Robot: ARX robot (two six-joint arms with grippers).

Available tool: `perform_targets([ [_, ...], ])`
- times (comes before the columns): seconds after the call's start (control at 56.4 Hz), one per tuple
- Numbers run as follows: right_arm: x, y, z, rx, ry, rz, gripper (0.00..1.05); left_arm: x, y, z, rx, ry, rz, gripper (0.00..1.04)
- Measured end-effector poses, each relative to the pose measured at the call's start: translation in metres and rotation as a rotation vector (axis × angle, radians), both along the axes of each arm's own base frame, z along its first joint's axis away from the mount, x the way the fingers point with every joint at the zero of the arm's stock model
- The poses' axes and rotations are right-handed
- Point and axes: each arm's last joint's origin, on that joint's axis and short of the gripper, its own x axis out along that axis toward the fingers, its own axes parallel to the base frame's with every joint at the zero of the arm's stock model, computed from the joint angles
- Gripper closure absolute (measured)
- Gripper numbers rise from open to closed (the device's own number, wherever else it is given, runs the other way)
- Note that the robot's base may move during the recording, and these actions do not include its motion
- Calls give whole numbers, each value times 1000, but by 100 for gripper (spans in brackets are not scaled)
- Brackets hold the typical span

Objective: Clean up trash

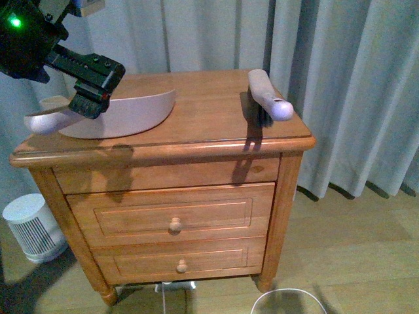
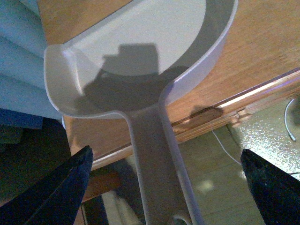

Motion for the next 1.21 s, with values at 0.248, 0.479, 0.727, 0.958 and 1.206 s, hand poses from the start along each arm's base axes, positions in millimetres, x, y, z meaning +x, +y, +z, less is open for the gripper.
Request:
perform_targets([
  [0.248, 0, 0, 0, 0, 0, 0, 7, 8, 12, -6, 1, -8, 31, 8],
  [0.479, 0, 0, 0, 0, 0, 0, 7, 10, 25, -14, 3, 11, 56, 8],
  [0.727, 0, 0, 0, 0, 0, 0, 7, 9, 27, -18, -1, 27, 56, 9],
  [0.958, 0, 0, 0, 0, 0, 0, 7, 8, 27, -20, -4, 37, 57, 47],
  [1.206, 0, 0, 0, 0, 0, 0, 7, 7, 27, -22, -3, 42, 57, 75],
])
